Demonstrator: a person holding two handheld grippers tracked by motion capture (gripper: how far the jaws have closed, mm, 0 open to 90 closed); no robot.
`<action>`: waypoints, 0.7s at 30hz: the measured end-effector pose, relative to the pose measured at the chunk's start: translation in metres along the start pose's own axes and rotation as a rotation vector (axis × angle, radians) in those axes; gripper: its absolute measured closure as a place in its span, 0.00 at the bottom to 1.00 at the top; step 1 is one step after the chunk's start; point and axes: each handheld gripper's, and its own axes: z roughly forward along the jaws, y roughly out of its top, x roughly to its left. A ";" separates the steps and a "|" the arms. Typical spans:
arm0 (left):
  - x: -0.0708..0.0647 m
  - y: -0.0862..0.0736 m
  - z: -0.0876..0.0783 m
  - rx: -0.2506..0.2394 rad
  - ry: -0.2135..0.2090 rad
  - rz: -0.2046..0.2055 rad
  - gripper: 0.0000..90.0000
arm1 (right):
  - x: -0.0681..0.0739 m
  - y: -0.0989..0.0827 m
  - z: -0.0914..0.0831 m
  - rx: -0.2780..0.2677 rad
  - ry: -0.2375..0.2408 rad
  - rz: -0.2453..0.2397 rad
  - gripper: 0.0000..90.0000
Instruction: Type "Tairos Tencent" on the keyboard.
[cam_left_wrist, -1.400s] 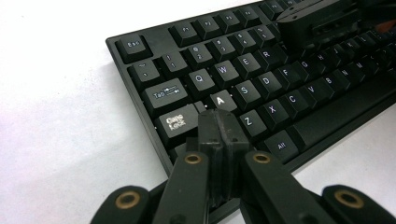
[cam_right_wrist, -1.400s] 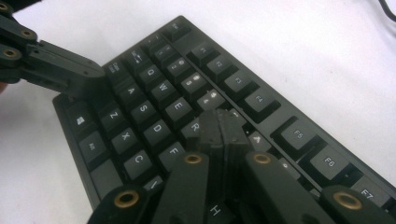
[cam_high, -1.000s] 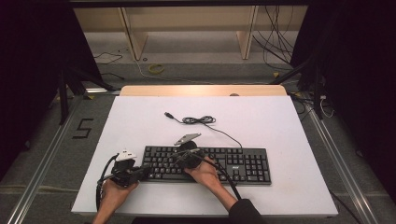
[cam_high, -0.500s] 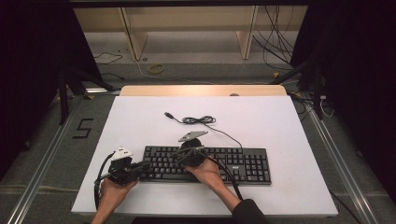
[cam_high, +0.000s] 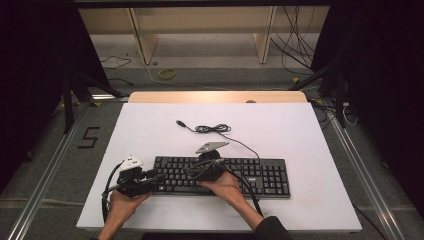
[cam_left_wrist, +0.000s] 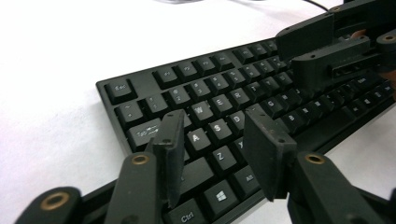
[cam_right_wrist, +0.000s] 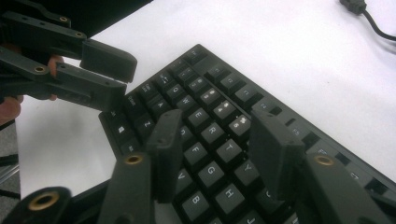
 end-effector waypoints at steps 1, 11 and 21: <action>0.000 0.000 0.000 -0.001 -0.001 0.000 0.58 | 0.000 -0.001 -0.002 -0.003 -0.002 0.004 0.56; -0.001 0.003 0.001 -0.018 -0.008 -0.019 0.48 | -0.001 -0.006 -0.012 -0.021 0.009 0.006 0.48; -0.002 0.007 0.002 -0.032 -0.014 -0.020 0.46 | -0.002 -0.015 -0.021 -0.036 0.009 0.015 0.44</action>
